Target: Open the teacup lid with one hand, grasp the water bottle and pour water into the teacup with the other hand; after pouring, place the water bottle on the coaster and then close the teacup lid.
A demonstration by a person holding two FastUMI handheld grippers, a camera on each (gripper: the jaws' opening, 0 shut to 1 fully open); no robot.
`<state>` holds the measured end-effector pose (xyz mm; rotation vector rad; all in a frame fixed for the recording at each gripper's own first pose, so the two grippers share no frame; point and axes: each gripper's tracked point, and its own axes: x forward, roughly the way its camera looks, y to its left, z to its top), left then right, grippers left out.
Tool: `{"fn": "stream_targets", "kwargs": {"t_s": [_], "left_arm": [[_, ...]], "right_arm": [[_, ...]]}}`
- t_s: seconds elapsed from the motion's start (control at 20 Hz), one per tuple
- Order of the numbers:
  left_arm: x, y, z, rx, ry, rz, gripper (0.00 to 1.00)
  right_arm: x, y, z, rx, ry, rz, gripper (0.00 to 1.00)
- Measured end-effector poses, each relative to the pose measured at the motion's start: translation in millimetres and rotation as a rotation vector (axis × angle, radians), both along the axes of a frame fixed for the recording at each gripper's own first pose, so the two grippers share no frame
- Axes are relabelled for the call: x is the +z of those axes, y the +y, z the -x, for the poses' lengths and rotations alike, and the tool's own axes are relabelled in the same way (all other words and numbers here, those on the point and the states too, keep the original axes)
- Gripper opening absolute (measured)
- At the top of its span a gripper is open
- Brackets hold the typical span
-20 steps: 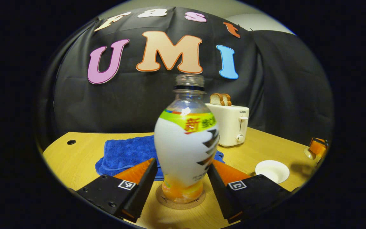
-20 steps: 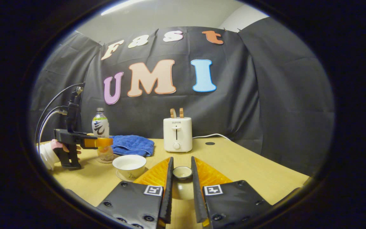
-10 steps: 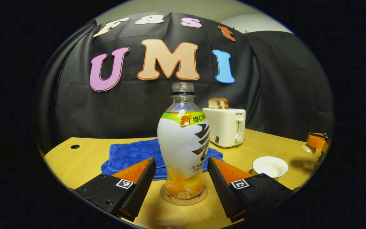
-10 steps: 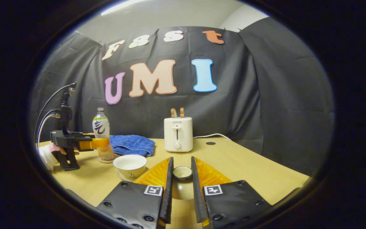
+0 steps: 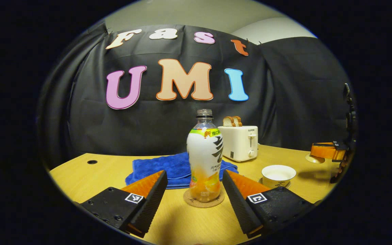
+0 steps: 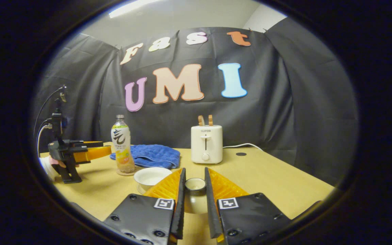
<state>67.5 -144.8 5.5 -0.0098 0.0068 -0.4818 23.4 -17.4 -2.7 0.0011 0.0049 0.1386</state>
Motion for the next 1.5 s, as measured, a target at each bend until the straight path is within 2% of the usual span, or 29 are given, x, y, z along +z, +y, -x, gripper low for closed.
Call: {"fn": "stream_targets", "kwargs": {"t_s": [0.2,0.45,0.8,1.5], "left_arm": [[0,36,12,0.104,-0.003,-0.001,0.94],[-1,71,15,0.238,-0.002,-0.007,0.94],[-3,70,12,0.238,-0.002,-0.006,0.94],[-4,70,10,0.233,-0.005,-0.004,0.95]], "right_arm": [[0,23,-13,0.026,0.002,-0.001,0.32],[-2,60,-32,0.102,0.009,-0.003,0.33],[-10,102,-54,0.181,0.052,0.011,0.32],[-27,113,-65,0.189,0.160,0.050,0.32]]}}
